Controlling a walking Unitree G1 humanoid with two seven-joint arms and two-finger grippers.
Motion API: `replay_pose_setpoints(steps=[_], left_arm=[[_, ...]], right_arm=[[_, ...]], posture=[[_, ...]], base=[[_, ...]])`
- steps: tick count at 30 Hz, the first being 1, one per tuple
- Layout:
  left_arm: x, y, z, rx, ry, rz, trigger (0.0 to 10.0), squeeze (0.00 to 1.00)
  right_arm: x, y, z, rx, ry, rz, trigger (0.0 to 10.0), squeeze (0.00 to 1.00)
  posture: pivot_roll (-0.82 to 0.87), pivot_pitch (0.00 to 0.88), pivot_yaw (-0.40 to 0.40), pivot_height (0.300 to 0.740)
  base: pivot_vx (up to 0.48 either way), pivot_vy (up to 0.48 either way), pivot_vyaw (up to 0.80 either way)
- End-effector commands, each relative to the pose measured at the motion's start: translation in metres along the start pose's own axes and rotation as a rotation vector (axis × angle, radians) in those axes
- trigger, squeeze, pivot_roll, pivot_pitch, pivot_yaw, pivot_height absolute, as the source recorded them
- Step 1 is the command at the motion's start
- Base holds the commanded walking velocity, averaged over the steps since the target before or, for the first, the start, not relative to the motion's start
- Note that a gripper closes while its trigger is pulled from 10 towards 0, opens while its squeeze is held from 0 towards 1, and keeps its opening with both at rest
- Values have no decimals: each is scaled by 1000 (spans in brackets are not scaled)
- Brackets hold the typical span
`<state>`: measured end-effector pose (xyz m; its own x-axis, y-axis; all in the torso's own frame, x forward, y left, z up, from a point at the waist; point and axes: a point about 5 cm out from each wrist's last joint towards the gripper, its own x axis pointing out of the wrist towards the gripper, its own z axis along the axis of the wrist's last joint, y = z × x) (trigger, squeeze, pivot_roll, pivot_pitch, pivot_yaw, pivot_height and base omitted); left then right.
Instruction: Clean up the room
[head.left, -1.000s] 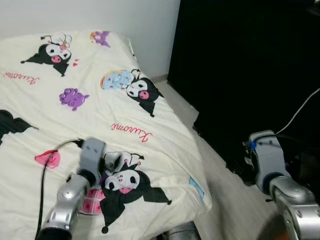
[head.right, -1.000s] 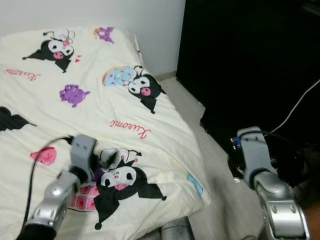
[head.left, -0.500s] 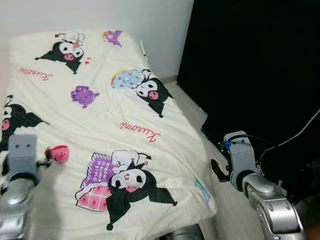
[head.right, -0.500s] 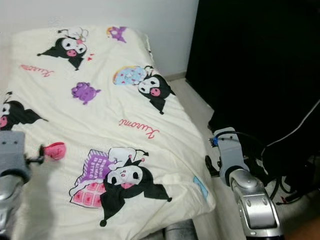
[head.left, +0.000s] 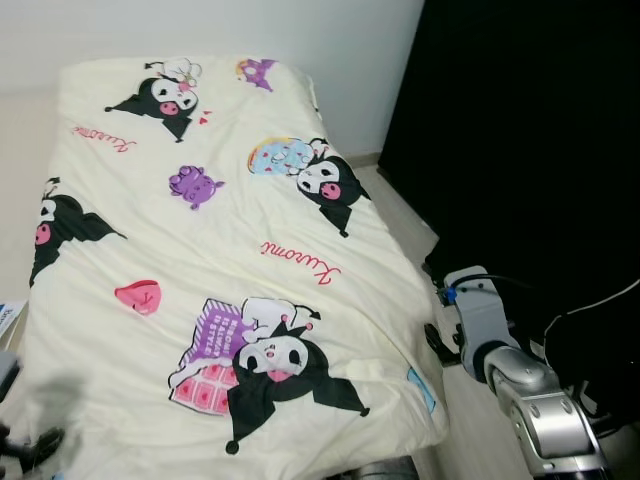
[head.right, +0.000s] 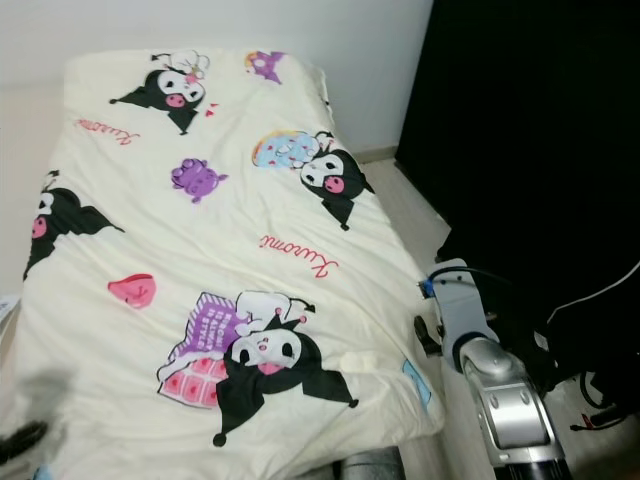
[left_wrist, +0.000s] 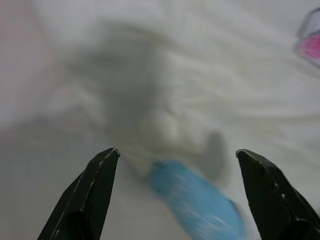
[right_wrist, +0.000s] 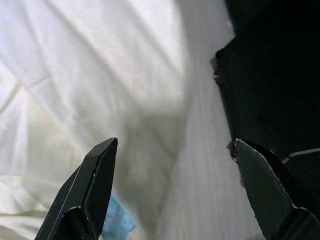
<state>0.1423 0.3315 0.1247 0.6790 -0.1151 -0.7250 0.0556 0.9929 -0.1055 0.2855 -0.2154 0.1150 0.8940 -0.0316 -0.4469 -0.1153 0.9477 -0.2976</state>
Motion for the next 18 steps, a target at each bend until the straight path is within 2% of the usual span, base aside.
replay_pose_setpoints(steps=[1, 4, 6, 9, 13, 14, 15, 18], left_arm=[[0, -2, -14, -97, 51, -65, 10000, 0], [9, -4, -37, -166, 125, -68, 10000, 0], [13, -8, -41, -186, 131, -75, 10000, 0], [34, -25, -52, -298, 136, -100, 10000, 0], [38, -26, -56, -315, 148, -64, 10000, 0], [51, -32, -64, -364, 149, -31, 10000, 0], [51, -32, -64, -364, 149, -31, 10000, 0], [63, -41, -69, -413, 148, -32, 10000, 0]], right_arm=[[2, 5, -4, -10, 10, 16, 10000, 0], [3, 7, -4, -10, 6, 20, 10000, 0], [3, 7, -4, -10, 6, 19, 10000, 0], [2, 6, -4, -12, 5, 16, 10000, 0], [2, 6, -5, -11, 4, 13, 10000, 0], [0, 5, -6, -7, 5, 7, 10000, 0], [0, 5, -6, -7, 5, 7, 10000, 0], [-1, 4, -8, -8, 9, -1, 10000, 0]], posture=[[-29, 241, -65, 580], [-32, 241, -66, 580], [-38, 240, -63, 580], [-54, 241, -56, 580], [-54, 241, -56, 580], [-70, 246, -51, 580], [-70, 246, -51, 580], [-74, 248, -49, 580]], base=[[0, 0, 0], [0, 0, 0], [0, 0, 0], [0, 0, 0], [0, 0, 0], [0, 0, 0], [0, 0, 0], [0, 0, 0]])
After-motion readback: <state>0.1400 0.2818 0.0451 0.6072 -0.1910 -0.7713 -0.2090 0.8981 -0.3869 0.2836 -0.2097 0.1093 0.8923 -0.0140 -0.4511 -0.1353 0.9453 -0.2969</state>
